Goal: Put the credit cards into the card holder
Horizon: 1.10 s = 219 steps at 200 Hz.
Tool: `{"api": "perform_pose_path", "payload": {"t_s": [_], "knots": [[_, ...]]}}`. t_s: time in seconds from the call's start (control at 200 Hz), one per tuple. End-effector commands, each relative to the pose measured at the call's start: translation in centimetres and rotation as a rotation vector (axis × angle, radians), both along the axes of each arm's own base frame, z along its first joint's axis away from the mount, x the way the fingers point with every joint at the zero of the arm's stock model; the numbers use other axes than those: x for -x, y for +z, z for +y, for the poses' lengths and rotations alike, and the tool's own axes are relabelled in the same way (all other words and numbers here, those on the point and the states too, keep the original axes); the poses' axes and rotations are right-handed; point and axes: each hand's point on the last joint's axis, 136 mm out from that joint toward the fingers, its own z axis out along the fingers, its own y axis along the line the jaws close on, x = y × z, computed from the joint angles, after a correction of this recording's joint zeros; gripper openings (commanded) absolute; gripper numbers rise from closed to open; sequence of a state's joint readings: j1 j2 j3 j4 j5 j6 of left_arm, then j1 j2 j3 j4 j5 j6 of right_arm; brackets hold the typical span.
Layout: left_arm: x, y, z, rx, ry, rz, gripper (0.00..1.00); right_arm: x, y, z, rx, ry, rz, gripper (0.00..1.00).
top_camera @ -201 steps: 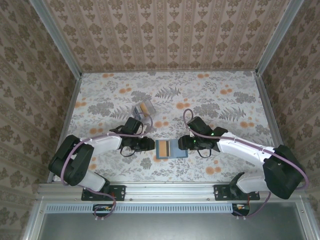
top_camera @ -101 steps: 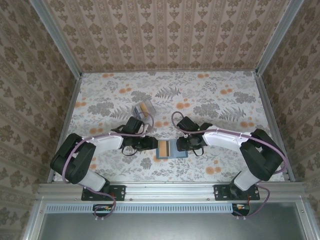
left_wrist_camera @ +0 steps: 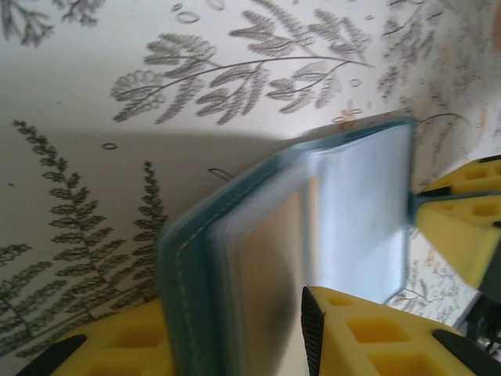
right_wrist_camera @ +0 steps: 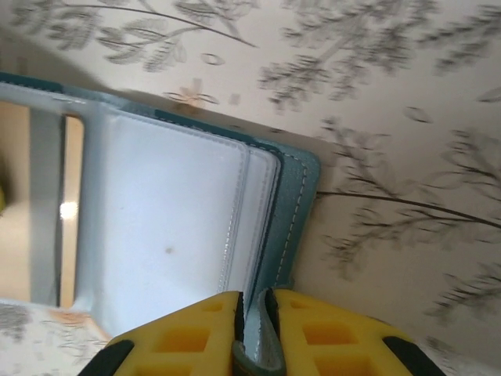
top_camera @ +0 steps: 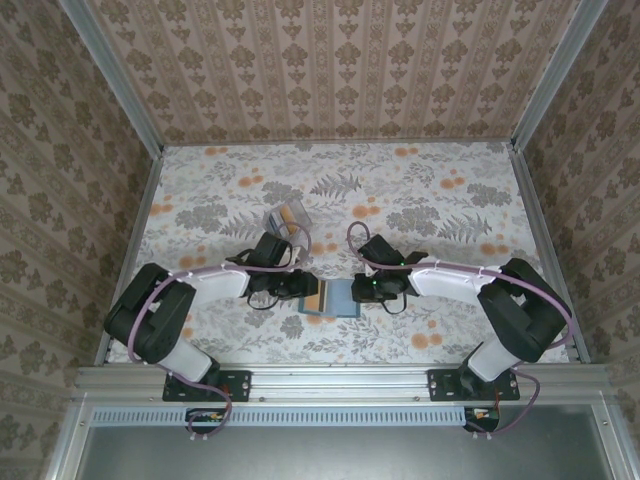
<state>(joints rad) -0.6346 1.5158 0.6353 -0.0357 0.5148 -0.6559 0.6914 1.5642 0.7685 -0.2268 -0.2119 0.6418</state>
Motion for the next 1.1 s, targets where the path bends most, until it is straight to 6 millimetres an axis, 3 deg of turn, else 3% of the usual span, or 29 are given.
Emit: {"api": "perform_pose_path", "payload": {"t_s": [0.0, 0.2, 0.4, 0.69, 0.845, 0.99, 1.09], "knots": [[-0.4, 3.4, -1.0, 0.087, -0.010, -0.073, 0.39, -0.2, 0.9, 2.6, -0.151, 0.004, 0.007, 0.20], [-0.1, 4.3, -1.8, 0.101, -0.028, -0.129, 0.45, -0.7, 0.0, 3.5, -0.182, -0.011, 0.025, 0.30], [0.5, 1.8, -2.7, 0.065, -0.046, -0.085, 0.48, -0.5, 0.0, 2.6, -0.189, -0.046, 0.030, 0.44], [0.3, 0.3, -2.8, 0.019, -0.047, -0.063, 0.48, -0.2, 1.6, -0.2, -0.127, -0.073, -0.033, 0.46], [0.3, 0.1, -2.7, 0.007, -0.044, -0.063, 0.48, -0.2, 2.2, -0.6, -0.129, -0.083, -0.041, 0.47], [0.3, 0.5, -3.0, 0.023, -0.052, -0.064, 0.48, -0.2, 1.9, -1.0, -0.106, -0.094, -0.032, 0.35], [0.4, 1.0, -3.2, 0.030, -0.056, -0.077, 0.52, -0.2, 2.0, -1.1, -0.101, -0.101, -0.027, 0.34]]}}
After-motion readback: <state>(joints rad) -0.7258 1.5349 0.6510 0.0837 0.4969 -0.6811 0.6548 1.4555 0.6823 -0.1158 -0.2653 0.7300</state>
